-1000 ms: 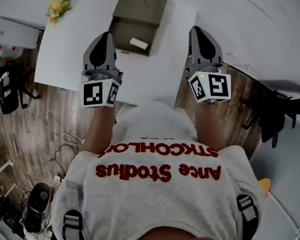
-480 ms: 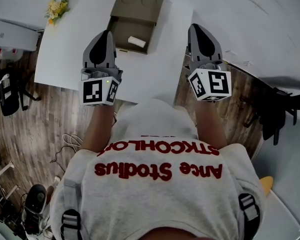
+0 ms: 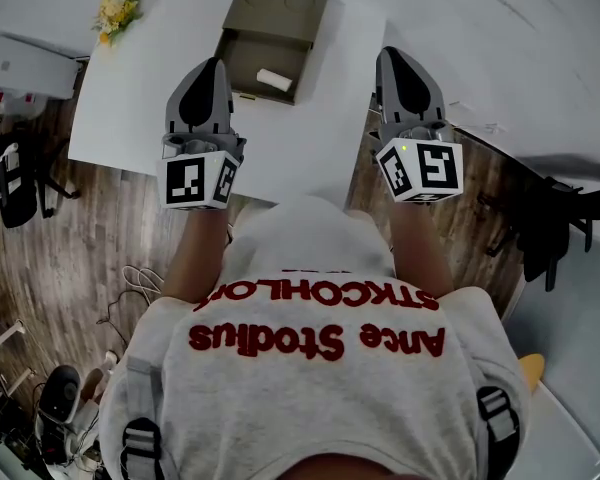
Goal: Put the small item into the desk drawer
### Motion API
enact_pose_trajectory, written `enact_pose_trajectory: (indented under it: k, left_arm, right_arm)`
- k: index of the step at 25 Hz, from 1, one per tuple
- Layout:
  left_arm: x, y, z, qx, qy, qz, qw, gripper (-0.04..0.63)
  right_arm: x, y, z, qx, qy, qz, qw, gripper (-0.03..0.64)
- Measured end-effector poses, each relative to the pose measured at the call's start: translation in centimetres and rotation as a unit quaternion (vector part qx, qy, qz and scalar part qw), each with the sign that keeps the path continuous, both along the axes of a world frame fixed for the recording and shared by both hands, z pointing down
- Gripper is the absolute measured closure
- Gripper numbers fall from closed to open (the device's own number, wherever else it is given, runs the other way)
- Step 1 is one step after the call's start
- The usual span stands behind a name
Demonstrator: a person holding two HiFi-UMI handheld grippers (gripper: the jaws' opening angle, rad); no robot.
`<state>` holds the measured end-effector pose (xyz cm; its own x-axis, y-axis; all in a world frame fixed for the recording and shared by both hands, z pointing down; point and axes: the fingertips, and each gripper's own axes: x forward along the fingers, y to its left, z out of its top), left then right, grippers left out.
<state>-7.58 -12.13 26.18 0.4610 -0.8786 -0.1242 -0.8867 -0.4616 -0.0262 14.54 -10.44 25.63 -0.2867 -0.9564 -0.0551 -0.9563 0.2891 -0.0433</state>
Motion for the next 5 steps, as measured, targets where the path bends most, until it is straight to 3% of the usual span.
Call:
enact_pose_trajectory:
  k: [5]
  left_arm:
    - [-0.18,0.36,0.05,0.000,0.002,0.000,1.0000,0.588]
  right_arm:
    - [-0.29,0.39,0.02,0.001,0.002,-0.003,1.000,0.614]
